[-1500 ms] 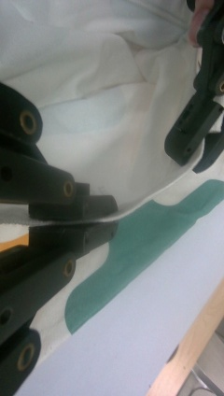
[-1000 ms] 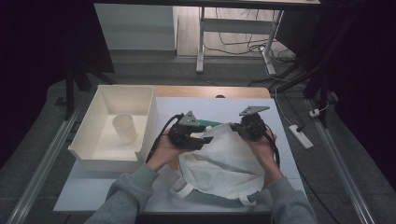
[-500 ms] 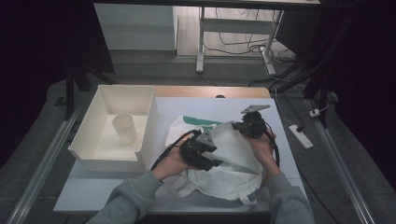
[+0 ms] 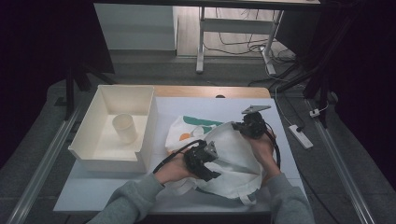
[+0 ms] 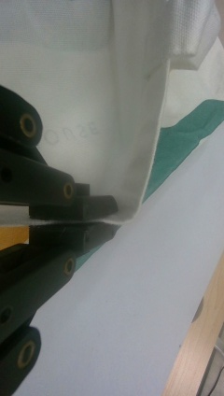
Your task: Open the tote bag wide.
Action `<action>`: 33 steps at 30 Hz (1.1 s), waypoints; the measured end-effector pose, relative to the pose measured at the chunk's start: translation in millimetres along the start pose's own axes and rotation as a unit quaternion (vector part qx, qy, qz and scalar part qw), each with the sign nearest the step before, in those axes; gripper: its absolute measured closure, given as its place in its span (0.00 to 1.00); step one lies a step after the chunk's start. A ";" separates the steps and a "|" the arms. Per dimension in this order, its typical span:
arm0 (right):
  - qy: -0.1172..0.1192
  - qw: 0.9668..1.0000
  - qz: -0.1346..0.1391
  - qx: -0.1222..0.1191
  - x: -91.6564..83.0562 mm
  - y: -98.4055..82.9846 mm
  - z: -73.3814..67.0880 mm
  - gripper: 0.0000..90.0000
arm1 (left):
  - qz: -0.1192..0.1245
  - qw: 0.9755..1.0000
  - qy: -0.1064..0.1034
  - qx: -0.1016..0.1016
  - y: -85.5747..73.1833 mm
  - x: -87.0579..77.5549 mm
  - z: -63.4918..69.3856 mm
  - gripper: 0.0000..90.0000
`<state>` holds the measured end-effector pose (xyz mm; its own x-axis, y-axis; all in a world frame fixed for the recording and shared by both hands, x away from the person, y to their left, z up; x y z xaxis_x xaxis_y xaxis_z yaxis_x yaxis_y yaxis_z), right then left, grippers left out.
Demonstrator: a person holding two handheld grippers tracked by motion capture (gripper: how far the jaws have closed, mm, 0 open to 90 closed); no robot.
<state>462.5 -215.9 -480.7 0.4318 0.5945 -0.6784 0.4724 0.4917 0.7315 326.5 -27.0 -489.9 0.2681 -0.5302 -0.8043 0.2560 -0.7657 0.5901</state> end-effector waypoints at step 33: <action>0.006 0.999 0.038 0.007 -22.2 10.2 -1.2 0.97 | 0.040 0.996 -0.051 0.059 -6.6 -39.6 27.4 0.94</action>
<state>456.9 -223.3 -458.1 0.4579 0.6371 -0.6200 0.4493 0.4359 0.7798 288.7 -10.9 -463.9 0.1853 -0.6218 -0.7610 0.1241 -0.7534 0.6458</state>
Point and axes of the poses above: each handheld gripper's, and its own axes: x roughly forward along the jaws, y roughly out of its top, z roughly to its right, the point moved 3 cm from there along x, roughly forward along the jaws, and after that the axes turned 8 degrees about y, right-handed, at the moved point
